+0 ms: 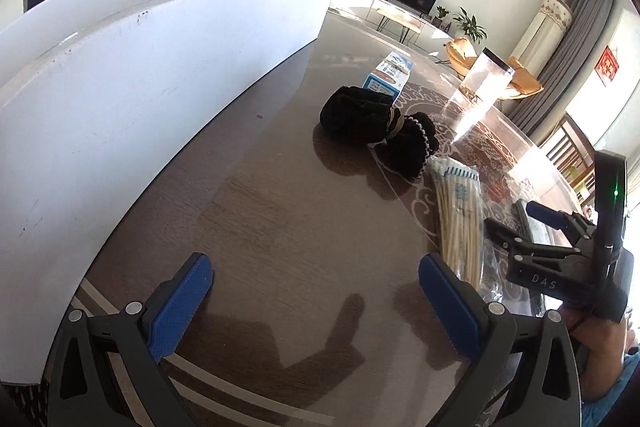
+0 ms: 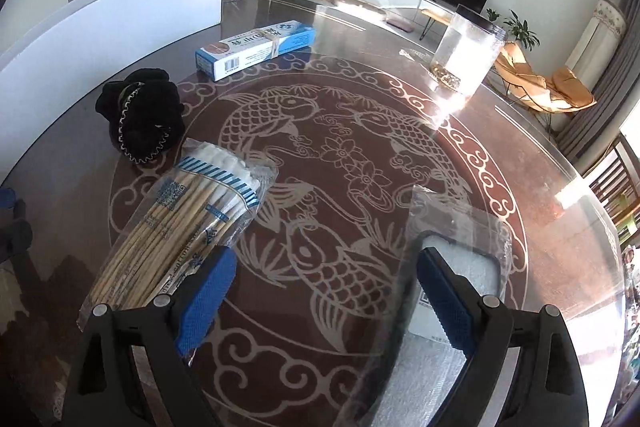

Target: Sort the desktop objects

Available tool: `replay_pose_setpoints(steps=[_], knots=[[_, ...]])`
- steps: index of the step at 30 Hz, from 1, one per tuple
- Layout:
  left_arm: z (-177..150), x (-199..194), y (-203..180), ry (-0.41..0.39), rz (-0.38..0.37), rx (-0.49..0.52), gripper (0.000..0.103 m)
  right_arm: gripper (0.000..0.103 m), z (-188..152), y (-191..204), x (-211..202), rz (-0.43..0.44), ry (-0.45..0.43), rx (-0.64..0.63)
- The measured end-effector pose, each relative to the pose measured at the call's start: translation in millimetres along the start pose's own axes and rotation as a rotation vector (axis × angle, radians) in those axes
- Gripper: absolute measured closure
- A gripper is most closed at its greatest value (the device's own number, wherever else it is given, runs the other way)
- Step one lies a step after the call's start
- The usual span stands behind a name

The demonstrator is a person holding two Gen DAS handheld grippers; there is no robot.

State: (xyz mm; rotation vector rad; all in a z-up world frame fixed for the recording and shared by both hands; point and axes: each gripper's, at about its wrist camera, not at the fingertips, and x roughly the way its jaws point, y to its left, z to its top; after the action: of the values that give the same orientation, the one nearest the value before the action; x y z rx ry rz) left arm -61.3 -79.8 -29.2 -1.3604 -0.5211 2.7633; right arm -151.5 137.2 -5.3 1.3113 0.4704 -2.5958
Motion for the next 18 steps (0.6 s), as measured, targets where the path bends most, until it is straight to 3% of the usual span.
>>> replay_pose_setpoints(steps=[3,7,9,12,16,18], knots=[[3,1,5,-0.002,-0.017,-0.041,0.0,0.011,1,26,0,0.051,-0.011,-0.035],[3,1,5,0.002,-0.023,-0.05,0.0,0.011,-3,60,-7,0.191,-0.028,-0.055],[3,1,4,0.007,-0.025,-0.044,0.0,0.011,-6,71,-15,0.206,-0.05,-0.073],[3,-2,2,-0.004,-0.021,-0.034,0.0,0.011,-8,70,-31,0.178,-0.096,-0.08],[2,-1,0,0.0,-0.02,-0.02,0.0,0.01,-13,30,-52,0.062,-0.151,-0.041],[2,0,-3,0.003,-0.018,-0.003,0.0,0.001,-19,1,-58,0.013,-0.158,-0.005]])
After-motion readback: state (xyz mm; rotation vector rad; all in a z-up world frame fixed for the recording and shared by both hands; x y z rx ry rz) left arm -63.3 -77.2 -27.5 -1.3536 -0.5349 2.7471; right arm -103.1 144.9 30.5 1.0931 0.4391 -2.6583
